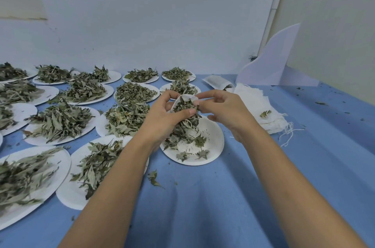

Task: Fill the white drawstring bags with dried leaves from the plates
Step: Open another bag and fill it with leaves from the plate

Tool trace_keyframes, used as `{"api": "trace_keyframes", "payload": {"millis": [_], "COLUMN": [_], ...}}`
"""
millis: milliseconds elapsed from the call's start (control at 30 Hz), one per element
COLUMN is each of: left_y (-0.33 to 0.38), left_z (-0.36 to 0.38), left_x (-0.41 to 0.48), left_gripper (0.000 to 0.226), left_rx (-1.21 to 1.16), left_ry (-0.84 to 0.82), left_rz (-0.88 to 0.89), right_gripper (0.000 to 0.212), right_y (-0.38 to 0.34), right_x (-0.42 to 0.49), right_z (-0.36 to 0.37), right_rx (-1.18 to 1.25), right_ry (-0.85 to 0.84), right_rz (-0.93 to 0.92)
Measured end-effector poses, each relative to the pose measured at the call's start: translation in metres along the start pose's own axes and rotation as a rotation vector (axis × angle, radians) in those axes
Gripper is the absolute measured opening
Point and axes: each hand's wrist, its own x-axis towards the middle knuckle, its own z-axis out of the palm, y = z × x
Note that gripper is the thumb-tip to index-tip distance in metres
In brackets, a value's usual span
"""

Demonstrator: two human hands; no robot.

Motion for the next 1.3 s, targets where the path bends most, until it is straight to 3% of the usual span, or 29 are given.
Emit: {"api": "trace_keyframes", "payload": {"millis": [133,367,467,600,733,800,900,1100,1300], "left_y": [0.001,0.002,0.000,-0.005,-0.009,-0.007,0.000,0.017,0.011], "left_z": [-0.002,0.004,0.006,0.008,0.005,0.008,0.014,0.014,0.009], "left_x": [0.000,0.000,0.002,0.004,0.003,0.001,0.001,0.001,-0.003], "left_gripper": [0.025,0.024,0.026,0.028,0.029,0.026,0.025,0.014,0.037], "left_rx": [0.073,0.064,0.037,0.044,0.309,0.378,0.348,-0.126,0.038], "left_ry": [-0.014,0.022,0.133,0.349,0.577,0.609,0.526,0.233,0.135], "left_rz": [0.010,0.011,0.003,-0.044,0.001,0.024,0.010,-0.297,-0.199], "right_gripper": [0.016,0.013,0.016,0.013,0.011,0.012,0.004,0.002,0.004], "right_y": [0.001,0.007,0.007,0.010,0.011,0.011,0.012,0.020,0.023], "right_x": [0.000,0.003,-0.003,-0.009,-0.015,-0.013,-0.006,0.000,0.004], "right_z": [0.000,0.011,0.021,0.035,0.045,0.045,0.038,0.022,0.023], "right_rx": [0.028,-0.264,-0.494,-0.554,-0.415,-0.353,-0.314,-0.154,-0.002], "right_ry": [-0.072,0.205,0.270,0.218,0.071,0.103,0.186,0.214,0.205], "right_rz": [-0.016,-0.254,-0.428,-0.526,-0.458,-0.394,-0.294,-0.159,-0.118]}}
